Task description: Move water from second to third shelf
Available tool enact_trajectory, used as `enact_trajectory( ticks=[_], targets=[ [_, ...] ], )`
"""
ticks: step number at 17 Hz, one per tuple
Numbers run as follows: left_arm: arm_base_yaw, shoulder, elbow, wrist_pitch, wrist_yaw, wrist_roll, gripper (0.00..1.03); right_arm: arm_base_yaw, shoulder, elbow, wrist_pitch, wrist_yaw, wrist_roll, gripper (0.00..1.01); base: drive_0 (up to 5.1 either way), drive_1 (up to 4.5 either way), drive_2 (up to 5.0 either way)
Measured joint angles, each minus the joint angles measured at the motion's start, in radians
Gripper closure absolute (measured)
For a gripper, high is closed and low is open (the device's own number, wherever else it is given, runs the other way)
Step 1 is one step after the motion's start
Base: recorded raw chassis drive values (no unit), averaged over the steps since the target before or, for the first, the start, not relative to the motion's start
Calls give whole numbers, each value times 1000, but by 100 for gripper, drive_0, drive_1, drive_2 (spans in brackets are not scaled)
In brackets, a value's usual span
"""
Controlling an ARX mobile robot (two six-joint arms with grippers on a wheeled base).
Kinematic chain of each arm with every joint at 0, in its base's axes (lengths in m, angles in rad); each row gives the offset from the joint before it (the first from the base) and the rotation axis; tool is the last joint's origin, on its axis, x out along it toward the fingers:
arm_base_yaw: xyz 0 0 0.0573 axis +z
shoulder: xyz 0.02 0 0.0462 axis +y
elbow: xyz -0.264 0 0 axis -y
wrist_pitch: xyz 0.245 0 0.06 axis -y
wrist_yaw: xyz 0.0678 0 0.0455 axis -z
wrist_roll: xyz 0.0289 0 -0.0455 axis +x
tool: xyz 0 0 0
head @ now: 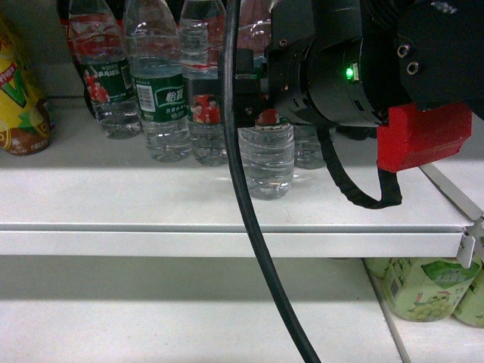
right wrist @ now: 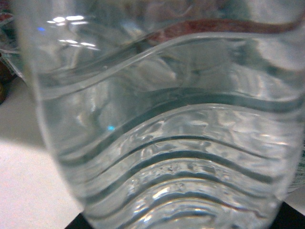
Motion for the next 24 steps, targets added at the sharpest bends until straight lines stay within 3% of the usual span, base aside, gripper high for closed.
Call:
enact_trajectory(
  ticks=[2,6,11,17,21,24],
  targets=[
    [0,0,0,0,0,0,5,0,-2,-2,6,-4,1,59,0,0,0],
    [0,0,0,0,0,0,5,5,-86,-96,9,-45,-3,61,0,0,0],
    [0,0,0,0,0,0,5,-32,-370,-394,6,-79,-47,61,0,0,0],
    [0,0,0,0,0,0,5,-187,-679,-586,-71,-144,-51,61,0,0,0],
    [0,0,0,0,0,0,5,-319,-980,-680,-240,-192,-55,61,0,0,0],
    [0,0,0,0,0,0,5,-381,-1109,-709,-317,-233,-55,61,0,0,0]
  ],
)
